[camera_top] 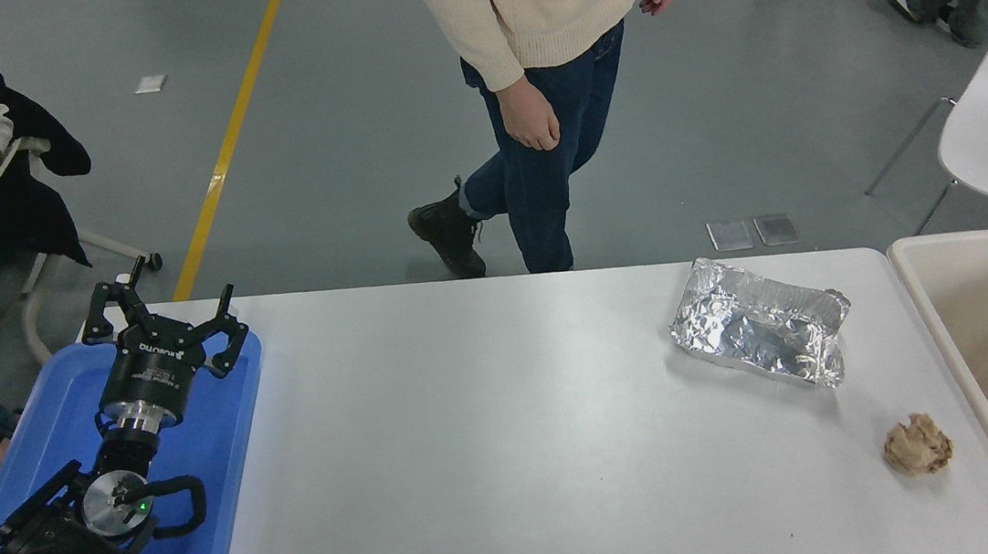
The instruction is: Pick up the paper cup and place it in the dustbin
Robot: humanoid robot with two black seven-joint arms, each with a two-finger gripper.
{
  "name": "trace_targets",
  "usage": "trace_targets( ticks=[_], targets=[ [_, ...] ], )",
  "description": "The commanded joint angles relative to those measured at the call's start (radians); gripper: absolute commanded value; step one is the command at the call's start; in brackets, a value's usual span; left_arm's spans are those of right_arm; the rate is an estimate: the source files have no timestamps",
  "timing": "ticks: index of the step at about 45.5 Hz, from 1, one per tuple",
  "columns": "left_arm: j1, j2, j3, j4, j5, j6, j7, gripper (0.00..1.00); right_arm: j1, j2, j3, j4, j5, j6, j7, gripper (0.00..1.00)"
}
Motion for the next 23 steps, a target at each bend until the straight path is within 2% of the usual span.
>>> trace_targets(
  ticks=[1,7,12,19,23],
  targets=[
    [0.000,0.000,0.000,0.000,0.000,0.000,0.001,1.00,0.345,-0.018,-0.359,0.371,0.009,0.011,0.001,1.00],
    [0.000,0.000,0.000,0.000,0.000,0.000,0.003,1.00,0.434,-0.023,-0.401,0.535,0.006,0.041,0.000,1.00],
    [0.000,0.000,0.000,0.000,0.000,0.000,0.003,1.00,0.539,-0.006,-0.492,0.602,-0.001,0.135,0.001,1.00],
    [0.000,0.002,0.000,0.000,0.000,0.000,0.001,1.00,0.691,0.136,-0.628,0.605,-0.004,0.452,0.001,1.00],
    [0.002,0.002,0.000,0.000,-0.001,0.001,0.001,1.00,0.767,0.175,-0.657,0.605,-0.003,0.621,0.000,1.00]
  ],
)
